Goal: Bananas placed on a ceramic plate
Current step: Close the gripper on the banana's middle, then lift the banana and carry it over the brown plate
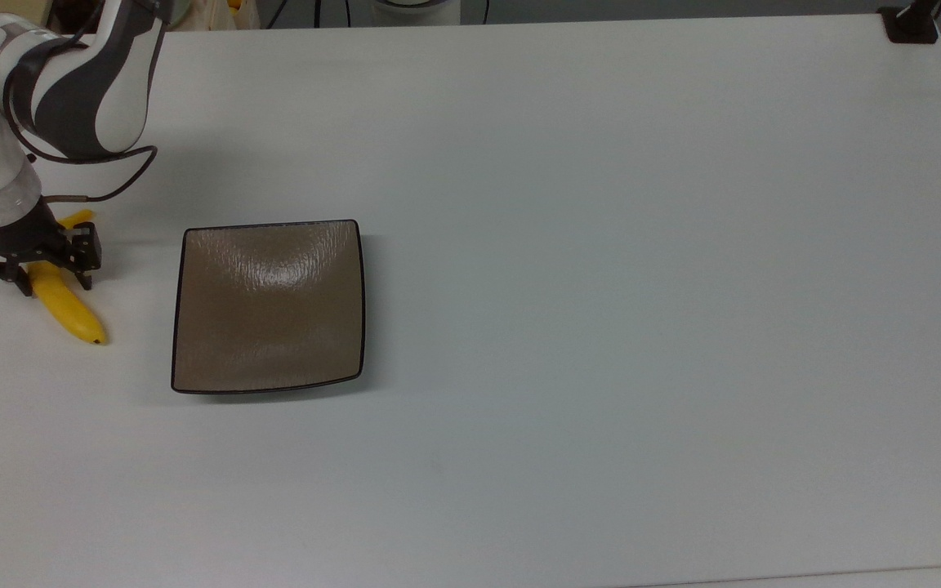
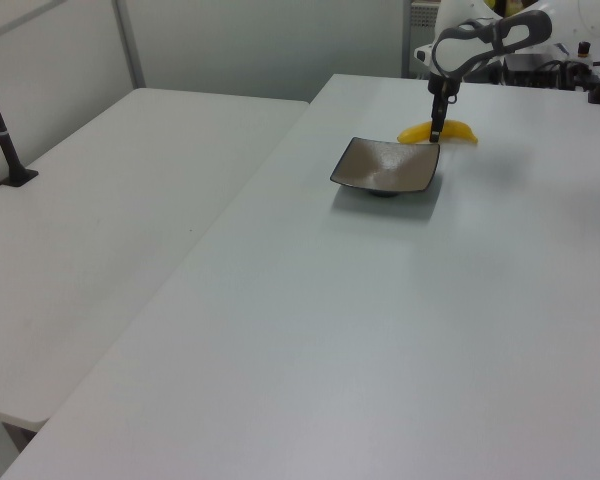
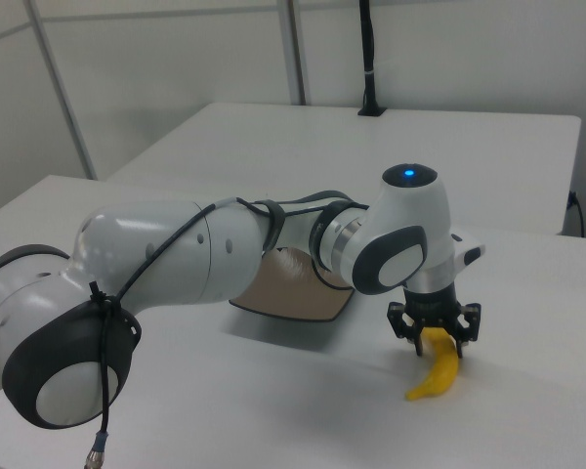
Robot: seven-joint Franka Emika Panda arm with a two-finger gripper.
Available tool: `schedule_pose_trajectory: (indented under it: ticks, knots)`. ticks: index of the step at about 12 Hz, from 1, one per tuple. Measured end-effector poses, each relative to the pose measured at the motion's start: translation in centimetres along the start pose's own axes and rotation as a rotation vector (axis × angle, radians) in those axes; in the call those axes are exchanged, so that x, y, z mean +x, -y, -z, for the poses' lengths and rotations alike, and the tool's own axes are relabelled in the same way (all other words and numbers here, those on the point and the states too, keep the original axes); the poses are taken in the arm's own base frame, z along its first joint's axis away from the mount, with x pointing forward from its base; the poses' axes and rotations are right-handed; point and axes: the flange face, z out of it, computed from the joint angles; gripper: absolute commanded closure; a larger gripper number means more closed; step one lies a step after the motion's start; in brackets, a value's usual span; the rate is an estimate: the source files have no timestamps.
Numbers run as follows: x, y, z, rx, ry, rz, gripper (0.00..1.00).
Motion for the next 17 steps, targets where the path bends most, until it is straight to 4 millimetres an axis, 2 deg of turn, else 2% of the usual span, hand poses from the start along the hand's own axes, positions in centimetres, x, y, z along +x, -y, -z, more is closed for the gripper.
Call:
schedule_pose_trajectory:
  ticks: [2,7,9,11,13,15,17]
  knots:
    - [0.1,0.1,0.1,-0.004,0.001,0.005,0.98]
    - [0.1,0.0,0.2,-0.005,0.001,0.005,1.0]
    - [0.2,-0.3,1.4,-0.019,-0.012,0.004,1.0]
    - [0.7,-0.5,5.0,-0.044,-0.04,0.005,1.0]
    - [0.5,-0.2,9.4,-0.035,-0.03,0.006,1.0]
    - [1.1,1.5,14.8,-0.024,-0.04,0.02,1.0]
    - [1.4,4.1,20.7,0.01,-0.049,0.039,1.0]
